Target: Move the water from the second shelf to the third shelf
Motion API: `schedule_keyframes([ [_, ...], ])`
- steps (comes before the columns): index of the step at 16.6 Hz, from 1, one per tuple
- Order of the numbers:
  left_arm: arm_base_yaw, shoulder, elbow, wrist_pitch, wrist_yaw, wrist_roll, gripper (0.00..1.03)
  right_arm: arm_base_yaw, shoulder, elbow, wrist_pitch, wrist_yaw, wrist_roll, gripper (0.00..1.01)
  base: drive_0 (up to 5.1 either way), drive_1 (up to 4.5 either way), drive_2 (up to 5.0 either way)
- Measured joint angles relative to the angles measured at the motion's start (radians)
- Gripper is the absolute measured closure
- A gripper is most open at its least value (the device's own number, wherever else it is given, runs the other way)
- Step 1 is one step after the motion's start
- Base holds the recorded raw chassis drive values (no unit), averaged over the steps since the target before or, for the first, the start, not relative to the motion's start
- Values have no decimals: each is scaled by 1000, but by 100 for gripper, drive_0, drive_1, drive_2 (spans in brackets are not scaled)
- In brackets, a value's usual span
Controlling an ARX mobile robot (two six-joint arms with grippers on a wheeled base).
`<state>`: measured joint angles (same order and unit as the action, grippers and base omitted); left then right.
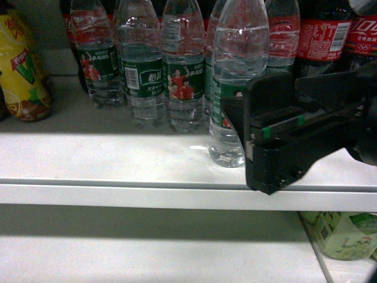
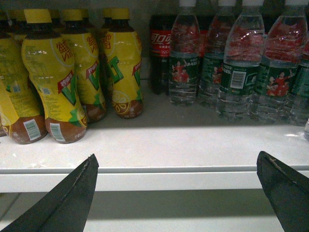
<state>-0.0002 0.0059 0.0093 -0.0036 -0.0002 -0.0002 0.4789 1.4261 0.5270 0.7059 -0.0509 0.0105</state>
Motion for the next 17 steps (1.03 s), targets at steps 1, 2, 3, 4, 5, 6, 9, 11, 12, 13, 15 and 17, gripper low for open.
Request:
schedule_keyframes([
  [1, 0, 0, 0, 0, 0, 0, 5, 2, 16, 16, -7, 5, 7, 3, 0, 0, 0],
  [2, 0, 0, 0, 0, 0, 0, 5, 9, 37, 35, -10, 23, 21, 3, 0, 0, 0],
  [3, 0, 0, 0, 0, 0, 0, 5, 13, 61, 58, -21, 41, 37, 3, 0, 0, 0],
  [4, 0, 0, 0, 0, 0, 0, 5, 19, 77, 77, -30, 63, 52, 3, 0, 0, 0],
  [5, 0, 0, 0, 0, 0, 0, 5, 18, 87, 88, -39, 67, 67, 3, 0, 0, 0],
  [6, 0, 0, 0, 0, 0, 0, 5, 18, 95, 95, -42, 70, 81, 3, 0, 0, 0],
  [9, 0, 0, 0, 0, 0, 0, 5, 19, 136, 123, -46, 70, 127, 3, 0, 0, 0],
  [11, 0, 0, 0, 0, 0, 0, 5, 21, 153, 137, -45, 71, 137, 3, 0, 0, 0],
  [12, 0, 0, 0, 0, 0, 0, 5, 33, 169, 152, -39, 75, 144, 3, 0, 0, 0],
  [13, 0, 0, 0, 0, 0, 0, 5, 34, 181, 162, -39, 77, 147, 3, 0, 0, 0],
  [15, 0, 0, 0, 0, 0, 0, 5, 40, 208, 181, -35, 82, 148, 3, 0, 0, 0],
  [17, 0, 0, 0, 0, 0, 0, 5, 40, 231, 210, -35, 101, 147, 3, 0, 0, 0],
])
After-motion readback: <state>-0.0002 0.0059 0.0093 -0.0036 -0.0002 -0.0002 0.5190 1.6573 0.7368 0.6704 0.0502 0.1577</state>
